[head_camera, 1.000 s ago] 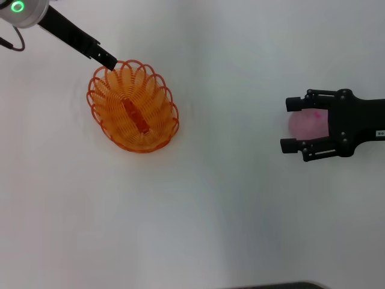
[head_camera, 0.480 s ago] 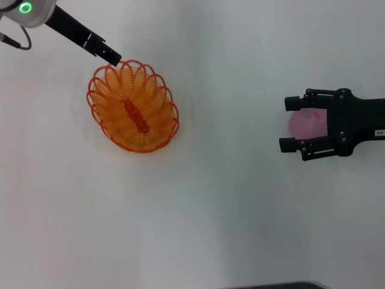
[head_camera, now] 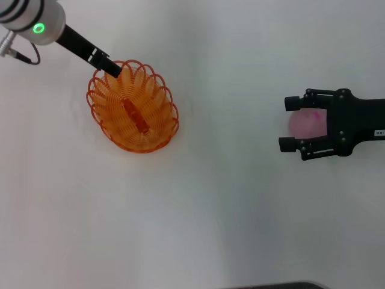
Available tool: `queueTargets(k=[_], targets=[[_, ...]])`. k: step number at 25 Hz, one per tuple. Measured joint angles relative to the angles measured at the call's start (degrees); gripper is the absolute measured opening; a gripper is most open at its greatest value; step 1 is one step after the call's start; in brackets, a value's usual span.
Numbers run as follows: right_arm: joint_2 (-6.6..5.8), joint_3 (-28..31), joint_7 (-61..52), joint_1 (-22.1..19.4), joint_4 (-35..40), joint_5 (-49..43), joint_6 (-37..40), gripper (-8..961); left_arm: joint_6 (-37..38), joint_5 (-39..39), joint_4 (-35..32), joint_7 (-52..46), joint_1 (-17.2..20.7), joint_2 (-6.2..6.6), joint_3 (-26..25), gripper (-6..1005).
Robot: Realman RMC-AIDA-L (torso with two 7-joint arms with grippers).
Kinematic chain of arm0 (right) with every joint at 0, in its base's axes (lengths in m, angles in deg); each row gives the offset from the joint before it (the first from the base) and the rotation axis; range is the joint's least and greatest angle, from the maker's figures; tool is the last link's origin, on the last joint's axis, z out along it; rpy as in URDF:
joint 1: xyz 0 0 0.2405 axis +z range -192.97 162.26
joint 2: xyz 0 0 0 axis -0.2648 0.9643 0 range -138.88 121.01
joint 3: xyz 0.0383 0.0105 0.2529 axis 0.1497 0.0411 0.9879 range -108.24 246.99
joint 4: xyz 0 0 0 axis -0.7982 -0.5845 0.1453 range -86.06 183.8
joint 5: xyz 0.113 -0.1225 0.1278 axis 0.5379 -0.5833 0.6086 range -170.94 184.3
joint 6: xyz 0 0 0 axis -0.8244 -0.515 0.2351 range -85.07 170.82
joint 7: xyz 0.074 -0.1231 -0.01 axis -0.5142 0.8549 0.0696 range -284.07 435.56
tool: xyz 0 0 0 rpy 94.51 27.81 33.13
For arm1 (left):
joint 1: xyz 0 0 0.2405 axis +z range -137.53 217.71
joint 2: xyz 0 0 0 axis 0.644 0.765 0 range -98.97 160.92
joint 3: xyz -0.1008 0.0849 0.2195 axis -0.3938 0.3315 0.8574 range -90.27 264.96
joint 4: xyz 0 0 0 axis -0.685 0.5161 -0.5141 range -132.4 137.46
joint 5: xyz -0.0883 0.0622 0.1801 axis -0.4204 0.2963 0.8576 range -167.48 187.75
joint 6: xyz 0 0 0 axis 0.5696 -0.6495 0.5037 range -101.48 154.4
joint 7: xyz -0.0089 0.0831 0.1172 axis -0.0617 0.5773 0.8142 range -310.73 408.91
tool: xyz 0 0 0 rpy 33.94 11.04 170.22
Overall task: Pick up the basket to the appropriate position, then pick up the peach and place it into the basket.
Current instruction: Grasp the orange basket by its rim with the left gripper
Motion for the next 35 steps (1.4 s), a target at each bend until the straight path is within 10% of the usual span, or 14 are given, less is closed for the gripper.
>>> queueTargets(k=[29,35], targets=[[-0.07,0.05,0.32,-0.05,-0.82,-0.06,-0.61,916,-6.62,-0.4,5.75,-0.3,0.3,-0.48,1.38,755],[-0.07,0.08,0.4,-0.1,-0.82,-0.01,-0.62,916,-6.78,-1.08,5.8,0.05,0.23,-0.68,1.39,540]])
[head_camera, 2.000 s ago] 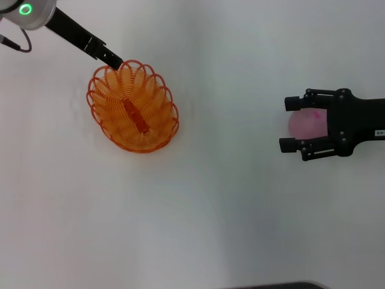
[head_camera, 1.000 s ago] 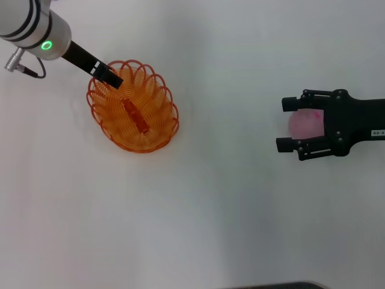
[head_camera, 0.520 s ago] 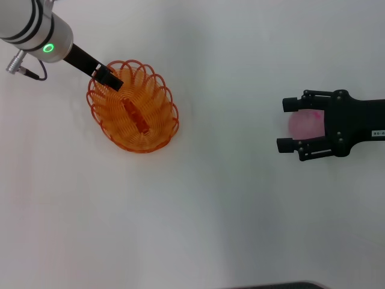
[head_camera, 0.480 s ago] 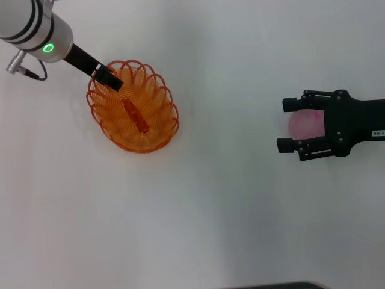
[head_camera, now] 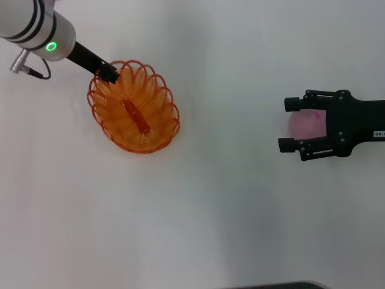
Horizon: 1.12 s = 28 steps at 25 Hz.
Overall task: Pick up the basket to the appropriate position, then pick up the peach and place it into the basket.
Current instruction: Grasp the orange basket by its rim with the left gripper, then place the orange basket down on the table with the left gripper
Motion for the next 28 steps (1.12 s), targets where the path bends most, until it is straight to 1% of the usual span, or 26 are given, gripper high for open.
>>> queueTargets(k=[5,10,16,24,28], targets=[[0.0,0.07,0.02,0.0,0.0,-0.04,-0.08,915,-0.13,-0.19,-0.02,0.07,-0.11,-0.11,0.19,301],[0.0,0.09,-0.03,0.0,0.0,-0.05,-0.11,915,-0.07,-0.22,-0.23,0.08,-0.13,-0.22,0.03,114],[0.0,0.09,-0.12,0.0,0.0,-0.02,-0.14,914,0.26,-0.22,-0.32,0.08,-0.15,-0.32,0.04,56],[0.0,0.15,-0.32,0.13,0.0,0.03,-0.28,913,0.33,-0.25,-0.43,-0.37,-0.18,-0.4,0.0,54],[0.0,0.17,-0.37,0.26,0.0,0.09,-0.28,913,0.41,-0.29,-0.45,-0.56,-0.26,-0.41,-0.89,53]])
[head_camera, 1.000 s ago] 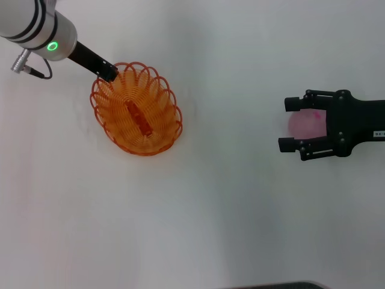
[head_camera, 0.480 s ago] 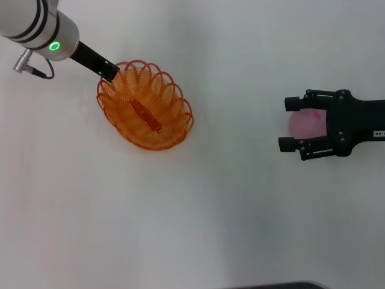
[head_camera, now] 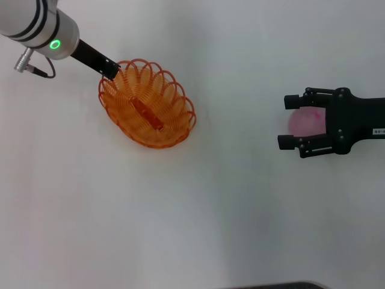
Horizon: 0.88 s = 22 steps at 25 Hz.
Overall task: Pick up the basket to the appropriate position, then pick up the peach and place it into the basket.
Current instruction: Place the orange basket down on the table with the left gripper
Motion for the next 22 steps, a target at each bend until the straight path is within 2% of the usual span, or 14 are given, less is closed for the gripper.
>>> queueTargets(k=[22], targets=[[-0.26,0.01,-0.12,0.7,0.0,0.03,-0.28,911,0.93,-0.01,-0.06,0.19,0.1,0.29,-0.98,44]])
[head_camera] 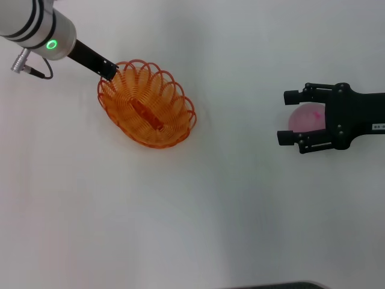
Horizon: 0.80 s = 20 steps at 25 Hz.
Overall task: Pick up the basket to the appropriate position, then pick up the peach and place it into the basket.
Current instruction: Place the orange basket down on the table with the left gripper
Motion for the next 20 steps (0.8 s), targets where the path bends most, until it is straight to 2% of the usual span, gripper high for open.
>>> queueTargets(k=[12,20], targets=[[0.0,0.06,0.17,0.0,0.0,0.0,-0.04,909,1.06,-1.24,-0.96,0.42,0.35,-0.14,-1.16,42],[0.06,-0.33,0.57,0.01,0.0,-0.02,-0.48,908,8.32,-7.3,-7.2,0.52,2.47,0.74,-2.95,36]])
